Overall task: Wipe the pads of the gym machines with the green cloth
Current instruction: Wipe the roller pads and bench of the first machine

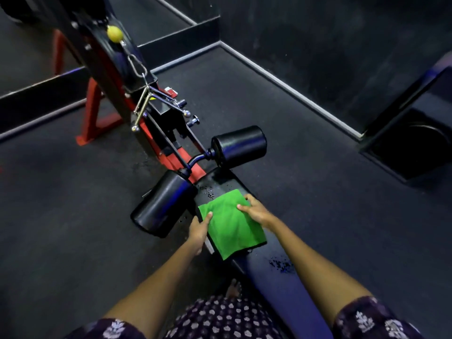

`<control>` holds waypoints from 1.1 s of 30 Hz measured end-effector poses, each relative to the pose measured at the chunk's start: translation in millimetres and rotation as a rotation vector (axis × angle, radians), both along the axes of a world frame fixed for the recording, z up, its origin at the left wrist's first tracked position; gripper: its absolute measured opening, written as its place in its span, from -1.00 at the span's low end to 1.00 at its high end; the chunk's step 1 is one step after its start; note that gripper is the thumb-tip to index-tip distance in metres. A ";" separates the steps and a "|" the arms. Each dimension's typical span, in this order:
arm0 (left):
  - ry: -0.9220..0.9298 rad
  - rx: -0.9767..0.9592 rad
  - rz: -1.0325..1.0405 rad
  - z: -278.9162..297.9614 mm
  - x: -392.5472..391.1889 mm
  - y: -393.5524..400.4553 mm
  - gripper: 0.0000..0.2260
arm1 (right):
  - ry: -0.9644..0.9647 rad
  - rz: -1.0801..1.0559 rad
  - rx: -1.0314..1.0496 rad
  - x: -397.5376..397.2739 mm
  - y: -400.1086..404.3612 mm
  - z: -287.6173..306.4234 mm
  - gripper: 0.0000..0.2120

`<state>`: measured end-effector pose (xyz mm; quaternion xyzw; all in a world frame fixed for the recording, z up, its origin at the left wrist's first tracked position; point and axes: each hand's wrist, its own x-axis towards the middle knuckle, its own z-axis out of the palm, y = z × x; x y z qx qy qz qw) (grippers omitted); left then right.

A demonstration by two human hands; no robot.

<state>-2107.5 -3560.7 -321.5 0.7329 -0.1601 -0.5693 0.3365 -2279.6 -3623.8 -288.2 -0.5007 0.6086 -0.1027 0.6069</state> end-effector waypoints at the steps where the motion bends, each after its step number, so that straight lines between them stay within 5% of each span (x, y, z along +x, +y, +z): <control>1: -0.079 0.003 -0.028 -2.1 2.5 7.0 -0.47 | 0.058 0.036 -0.050 3.7 6.9 -8.7 -0.71; 4: -0.267 -0.023 -0.090 -3.6 5.2 23.2 -0.49 | 0.235 0.102 -0.220 11.5 21.4 -61.0 -0.73; 8: -0.141 -0.044 0.078 -25.5 13.5 37.4 -0.54 | 0.354 0.042 -0.285 33.1 47.9 -49.0 -0.70; 13: -0.124 -0.175 0.072 -67.1 28.1 47.8 -0.44 | 0.263 -0.053 -0.242 40.9 44.8 -69.9 -0.67; 20: -0.300 -0.342 -0.074 -133.7 27.5 23.5 -0.70 | 0.240 0.076 -0.387 43.8 8.0 -127.3 -0.57; 24: -0.300 -0.365 -0.182 -175.6 26.9 6.9 -0.52 | 0.356 0.243 -0.563 38.5 -8.0 -181.7 -0.61; 28: -0.278 -0.345 -0.318 -205.7 14.1 4.8 -0.45 | 0.627 0.444 -0.513 26.3 -16.6 -209.1 -0.63; 31: -0.379 -0.341 -0.330 -217.1 9.8 7.6 -0.43 | 0.907 0.391 -0.585 41.1 -23.1 -206.8 -0.68; 33: -0.455 -0.347 -0.252 -219.2 12.0 6.4 -0.46 | 0.876 0.350 -0.576 60.5 -27.1 -208.0 -0.54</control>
